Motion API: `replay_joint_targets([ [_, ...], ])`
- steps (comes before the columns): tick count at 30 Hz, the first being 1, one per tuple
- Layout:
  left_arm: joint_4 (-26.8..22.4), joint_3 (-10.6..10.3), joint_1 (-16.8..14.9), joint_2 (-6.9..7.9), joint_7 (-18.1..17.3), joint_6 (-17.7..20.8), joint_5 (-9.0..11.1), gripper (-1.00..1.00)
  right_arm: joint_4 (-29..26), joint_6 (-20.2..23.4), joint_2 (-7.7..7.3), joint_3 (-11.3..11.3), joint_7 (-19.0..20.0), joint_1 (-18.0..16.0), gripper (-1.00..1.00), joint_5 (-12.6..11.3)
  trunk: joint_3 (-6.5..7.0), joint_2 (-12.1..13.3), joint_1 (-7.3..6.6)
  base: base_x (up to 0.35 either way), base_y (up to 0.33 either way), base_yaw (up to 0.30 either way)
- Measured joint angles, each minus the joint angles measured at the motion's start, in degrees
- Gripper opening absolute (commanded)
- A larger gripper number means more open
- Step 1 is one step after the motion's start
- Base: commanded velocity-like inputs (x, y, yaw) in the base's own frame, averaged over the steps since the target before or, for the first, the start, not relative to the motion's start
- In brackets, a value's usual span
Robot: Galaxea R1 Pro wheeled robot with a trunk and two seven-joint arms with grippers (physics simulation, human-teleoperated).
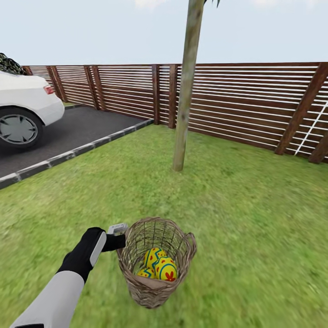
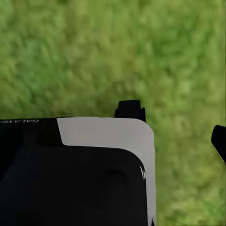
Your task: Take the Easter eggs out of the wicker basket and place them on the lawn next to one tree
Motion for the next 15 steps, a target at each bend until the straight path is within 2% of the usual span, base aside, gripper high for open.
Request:
replay_joint_targets([
  [5, 0.0, 0.0, 0.0, -0.04, 0.0, 0.0, 0.6, -1.00, 0.0, -0.1, 0.07, 0.0, 0.0, 0.0, 1.00, 0.0, 0.00, 0.0, 0.00, 0.341, 0.000, 0.000],
  [15, 0.0, 0.0, 0.0, -0.06, 0.0, 0.0, 0.2, -1.00, -0.1, -0.1, 0.03, 0.0, 0.0, 0.0, 1.00, 0.0, 0.00, 0.0, 0.00, 0.341, 0.000, 0.000],
])
